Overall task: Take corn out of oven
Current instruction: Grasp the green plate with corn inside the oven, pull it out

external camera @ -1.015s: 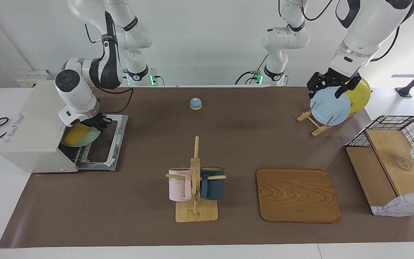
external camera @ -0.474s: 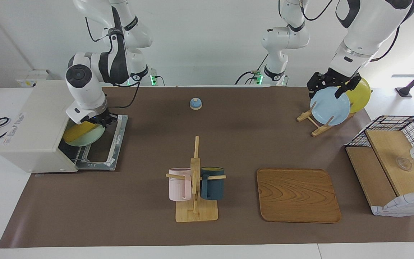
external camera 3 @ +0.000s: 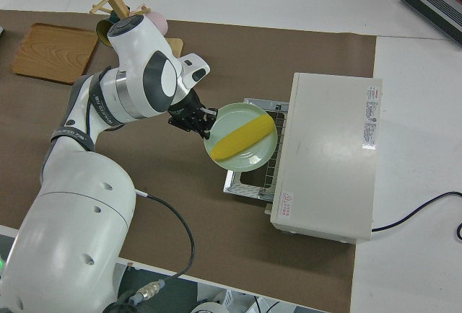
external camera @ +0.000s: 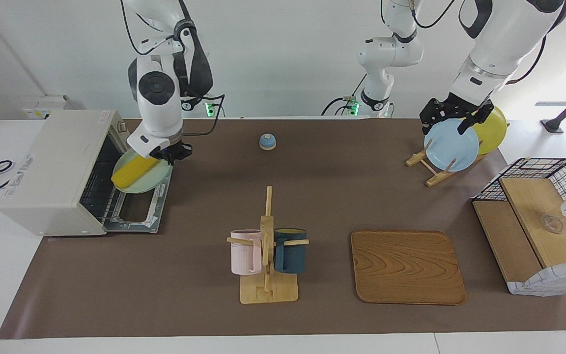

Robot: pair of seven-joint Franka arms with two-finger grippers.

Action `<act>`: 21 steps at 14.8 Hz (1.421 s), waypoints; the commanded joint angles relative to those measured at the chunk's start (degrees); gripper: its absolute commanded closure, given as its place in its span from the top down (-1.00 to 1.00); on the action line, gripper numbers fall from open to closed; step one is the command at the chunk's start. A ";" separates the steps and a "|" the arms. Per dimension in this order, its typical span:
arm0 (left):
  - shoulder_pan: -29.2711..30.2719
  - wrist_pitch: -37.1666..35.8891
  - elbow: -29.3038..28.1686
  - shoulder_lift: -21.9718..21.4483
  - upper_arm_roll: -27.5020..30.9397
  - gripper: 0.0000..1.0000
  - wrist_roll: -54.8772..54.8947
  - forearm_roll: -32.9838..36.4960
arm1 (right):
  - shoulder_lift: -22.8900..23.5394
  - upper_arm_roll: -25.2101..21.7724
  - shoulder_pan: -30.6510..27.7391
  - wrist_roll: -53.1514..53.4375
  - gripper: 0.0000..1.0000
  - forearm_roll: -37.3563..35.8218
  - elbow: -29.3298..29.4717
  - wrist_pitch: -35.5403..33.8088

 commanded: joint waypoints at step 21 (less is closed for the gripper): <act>0.78 0.39 -1.06 -0.93 -0.54 1.00 -0.92 0.58 | 27.77 1.20 26.85 34.79 -1.00 4.93 22.04 13.27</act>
